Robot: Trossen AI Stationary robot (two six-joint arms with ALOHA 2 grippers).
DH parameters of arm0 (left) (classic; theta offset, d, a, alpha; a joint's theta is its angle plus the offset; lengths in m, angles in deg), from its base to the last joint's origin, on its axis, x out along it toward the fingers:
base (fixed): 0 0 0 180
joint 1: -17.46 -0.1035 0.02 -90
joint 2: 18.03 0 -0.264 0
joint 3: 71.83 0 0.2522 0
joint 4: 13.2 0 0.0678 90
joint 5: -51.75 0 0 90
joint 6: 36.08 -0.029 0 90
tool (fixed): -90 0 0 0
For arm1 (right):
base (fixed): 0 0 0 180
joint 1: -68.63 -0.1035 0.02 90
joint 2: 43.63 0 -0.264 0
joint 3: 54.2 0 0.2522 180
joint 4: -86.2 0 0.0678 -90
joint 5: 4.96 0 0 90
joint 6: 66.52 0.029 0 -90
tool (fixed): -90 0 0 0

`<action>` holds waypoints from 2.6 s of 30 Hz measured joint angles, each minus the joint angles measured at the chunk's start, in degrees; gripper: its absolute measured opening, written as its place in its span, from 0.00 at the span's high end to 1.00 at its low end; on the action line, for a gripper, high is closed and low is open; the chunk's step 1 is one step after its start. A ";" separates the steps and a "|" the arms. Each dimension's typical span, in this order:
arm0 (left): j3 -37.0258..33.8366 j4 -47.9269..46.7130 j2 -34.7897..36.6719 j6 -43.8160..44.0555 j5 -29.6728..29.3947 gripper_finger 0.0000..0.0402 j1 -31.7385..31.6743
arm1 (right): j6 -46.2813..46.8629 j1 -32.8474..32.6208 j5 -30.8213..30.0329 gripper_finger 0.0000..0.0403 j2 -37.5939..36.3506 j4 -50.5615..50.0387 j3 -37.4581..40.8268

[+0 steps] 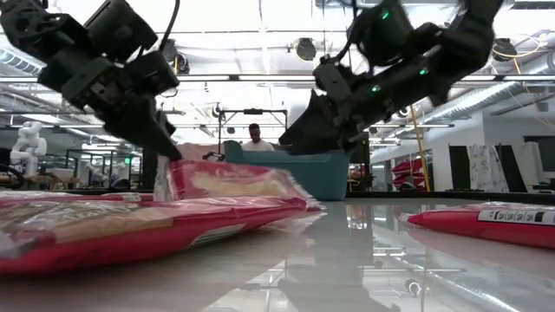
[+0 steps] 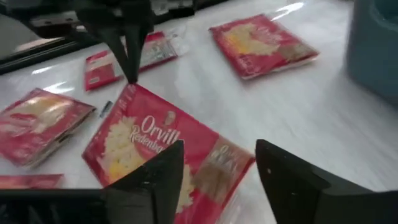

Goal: Sort popcorn bags into baskets
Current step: Put the red popcorn bag into the green bin

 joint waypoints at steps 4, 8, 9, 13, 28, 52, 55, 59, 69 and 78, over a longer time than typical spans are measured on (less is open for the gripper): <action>1.33 -0.08 0.06 -1.44 -0.03 1.00 -0.51 | -0.37 6.19 9.28 0.37 0.52 0.12 -0.04; 1.34 -0.10 0.04 -2.24 -0.85 1.00 -0.49 | -1.81 8.80 15.57 0.27 1.07 -0.71 0.03; 1.35 -0.12 0.04 -2.30 -0.93 1.00 -0.53 | -2.07 8.82 16.36 0.26 1.31 -0.26 -0.03; 1.39 0.10 0.07 -1.51 -1.12 1.00 -0.52 | -1.82 7.75 18.88 0.27 3.34 -0.14 0.04; 1.40 -3.40 -2.26 6.26 -1.82 0.89 3.74 | 6.05 -0.12 3.84 0.31 4.24 -3.88 -0.04; 1.43 6.33 -16.87 8.18 -2.73 0.88 3.31 | 19.31 -1.93 5.35 0.40 12.11 6.57 -0.04; 1.43 6.35 -16.87 8.00 -2.73 0.88 3.31 | 19.02 -1.89 6.97 0.49 12.26 9.13 0.04; 1.39 7.05 -16.90 7.58 -2.75 0.88 3.31 | 17.47 -1.89 7.66 0.65 12.30 9.79 0.05; 1.26 2.94 -8.25 5.36 -2.49 0.88 1.13 | 10.92 -0.76 7.31 0.97 11.38 10.82 0.04; 1.30 -0.33 9.22 1.67 -4.48 0.88 -0.25 | -4.73 -1.10 2.25 0.99 4.84 10.62 -0.02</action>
